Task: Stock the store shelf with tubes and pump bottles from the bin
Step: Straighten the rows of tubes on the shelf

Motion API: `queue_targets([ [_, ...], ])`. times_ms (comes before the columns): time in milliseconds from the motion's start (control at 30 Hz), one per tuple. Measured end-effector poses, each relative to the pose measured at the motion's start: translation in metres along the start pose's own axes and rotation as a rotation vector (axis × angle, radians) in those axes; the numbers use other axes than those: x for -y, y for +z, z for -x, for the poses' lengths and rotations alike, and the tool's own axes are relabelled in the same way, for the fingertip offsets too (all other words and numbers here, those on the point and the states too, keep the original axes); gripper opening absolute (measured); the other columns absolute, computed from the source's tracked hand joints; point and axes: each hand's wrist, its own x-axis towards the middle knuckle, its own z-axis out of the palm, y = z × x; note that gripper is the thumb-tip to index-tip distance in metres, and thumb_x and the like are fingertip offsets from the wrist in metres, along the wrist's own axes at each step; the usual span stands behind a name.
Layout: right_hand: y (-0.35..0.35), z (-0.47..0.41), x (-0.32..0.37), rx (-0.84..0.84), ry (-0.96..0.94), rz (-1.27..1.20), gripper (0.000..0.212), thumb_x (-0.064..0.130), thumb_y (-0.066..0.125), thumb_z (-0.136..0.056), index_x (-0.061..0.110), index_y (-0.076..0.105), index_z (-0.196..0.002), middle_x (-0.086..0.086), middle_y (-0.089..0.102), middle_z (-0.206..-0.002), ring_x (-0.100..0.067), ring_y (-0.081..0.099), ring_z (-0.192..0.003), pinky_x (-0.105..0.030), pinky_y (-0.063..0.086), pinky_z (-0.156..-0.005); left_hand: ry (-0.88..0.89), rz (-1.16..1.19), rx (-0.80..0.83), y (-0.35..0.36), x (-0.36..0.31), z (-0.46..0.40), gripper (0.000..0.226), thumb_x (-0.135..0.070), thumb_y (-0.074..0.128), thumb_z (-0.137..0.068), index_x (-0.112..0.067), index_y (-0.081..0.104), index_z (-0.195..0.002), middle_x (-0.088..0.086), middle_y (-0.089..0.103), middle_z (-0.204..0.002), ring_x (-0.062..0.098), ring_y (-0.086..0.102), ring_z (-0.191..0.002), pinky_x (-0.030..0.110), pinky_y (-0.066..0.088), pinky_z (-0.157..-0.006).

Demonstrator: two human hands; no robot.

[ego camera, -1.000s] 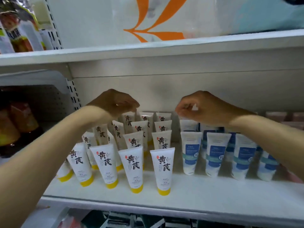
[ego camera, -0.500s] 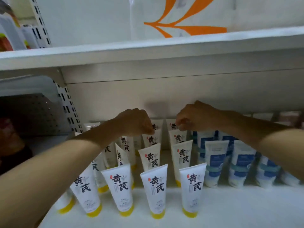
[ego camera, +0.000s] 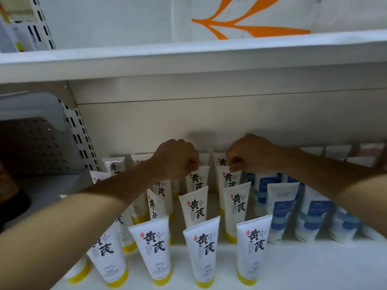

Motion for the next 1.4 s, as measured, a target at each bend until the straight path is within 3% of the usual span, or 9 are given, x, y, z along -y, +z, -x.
queue_targets([
  [200, 0.001, -0.001, -0.002, -0.008, -0.008, -0.004, 0.018, 0.038, 0.058, -0.093, 0.023, 0.069, -0.094, 0.008, 0.069, -0.099, -0.008, 0.055, -0.076, -0.033, 0.039, -0.095, 0.003, 0.003, -0.024, 0.005, 0.0, -0.001, 0.021, -0.035, 0.056, -0.094, -0.031, 0.073, -0.104, -0.012, 0.07, -0.104, 0.013, 0.064, -0.094, 0.03, 0.05, -0.084],
  [433, 0.003, 0.001, -0.003, 0.013, -0.028, -0.02, 0.018, 0.042, 0.06, -0.091, 0.027, 0.061, -0.083, 0.012, 0.065, -0.093, -0.004, 0.054, -0.073, -0.032, 0.039, -0.095, 0.007, 0.056, 0.039, 0.002, 0.0, -0.004, 0.021, -0.036, 0.057, -0.094, -0.029, 0.072, -0.108, -0.013, 0.067, -0.11, 0.009, 0.06, -0.094, 0.023, 0.038, -0.077],
  [567, 0.006, 0.0, -0.003, 0.039, -0.02, -0.004, 0.016, 0.046, 0.061, -0.089, 0.032, 0.057, -0.083, 0.012, 0.065, -0.103, -0.006, 0.054, -0.079, -0.034, 0.039, -0.098, 0.023, 0.056, 0.049, -0.002, -0.002, -0.002, 0.021, -0.033, 0.059, -0.093, -0.027, 0.073, -0.108, -0.013, 0.069, -0.109, 0.006, 0.059, -0.091, 0.021, 0.038, -0.075],
  [700, 0.008, -0.002, -0.002, 0.044, -0.004, 0.02, 0.025, 0.048, 0.061, -0.088, 0.034, 0.047, -0.072, 0.017, 0.054, -0.085, -0.003, 0.05, -0.073, -0.035, 0.04, -0.097, 0.051, 0.013, 0.014, -0.002, -0.005, -0.001, 0.022, -0.032, 0.056, -0.094, -0.028, 0.073, -0.108, -0.012, 0.07, -0.108, 0.011, 0.063, -0.097, 0.022, 0.043, -0.077],
  [833, 0.008, -0.002, -0.002, 0.043, 0.011, 0.024, 0.032, 0.046, 0.06, -0.089, 0.033, 0.043, -0.066, 0.019, 0.046, -0.075, -0.005, 0.052, -0.076, -0.034, 0.038, -0.097, 0.045, 0.01, 0.022, -0.001, -0.002, 0.0, 0.022, -0.032, 0.056, -0.094, -0.029, 0.073, -0.106, -0.012, 0.072, -0.105, 0.013, 0.066, -0.093, 0.032, 0.053, -0.083],
  [1067, 0.011, -0.001, -0.001, 0.036, 0.02, 0.013, 0.02, 0.048, 0.059, -0.09, 0.034, 0.048, -0.079, 0.02, 0.04, -0.072, -0.004, 0.046, -0.074, -0.031, 0.036, -0.094, 0.042, 0.028, 0.021, 0.003, 0.0, 0.0, 0.023, -0.035, 0.056, -0.094, -0.028, 0.073, -0.107, -0.01, 0.071, -0.105, 0.013, 0.065, -0.093, 0.033, 0.053, -0.084],
  [1233, 0.011, 0.0, 0.0, 0.037, 0.008, 0.012, 0.034, 0.046, 0.06, -0.089, 0.034, 0.039, -0.066, 0.018, 0.039, -0.07, -0.002, 0.041, -0.068, -0.031, 0.036, -0.09, 0.02, 0.078, 0.039, 0.004, 0.0, 0.001, 0.021, -0.034, 0.057, -0.094, -0.027, 0.072, -0.107, -0.01, 0.068, -0.109, 0.011, 0.063, -0.097, 0.032, 0.05, -0.086],
  [1333, 0.01, 0.001, 0.0, 0.027, 0.007, -0.017, 0.029, 0.045, 0.061, -0.089, 0.032, 0.046, -0.068, 0.018, 0.041, -0.07, 0.001, 0.04, -0.066, -0.033, 0.037, -0.093, 0.027, 0.109, 0.031, 0.005, 0.0, 0.002, 0.019, -0.028, 0.059, -0.093, -0.023, 0.073, -0.106, -0.007, 0.07, -0.107, 0.012, 0.064, -0.093, 0.035, 0.052, -0.086],
  [1400, 0.01, 0.001, 0.0, 0.019, -0.003, -0.021, 0.017, 0.046, 0.061, -0.089, 0.031, 0.058, -0.081, 0.019, 0.041, -0.07, -0.004, 0.046, -0.07, -0.034, 0.038, -0.095, 0.033, 0.113, 0.019, 0.007, 0.0, 0.003, 0.02, -0.026, 0.06, -0.093, -0.022, 0.074, -0.107, -0.005, 0.07, -0.107, 0.013, 0.064, -0.093, 0.035, 0.052, -0.087],
])
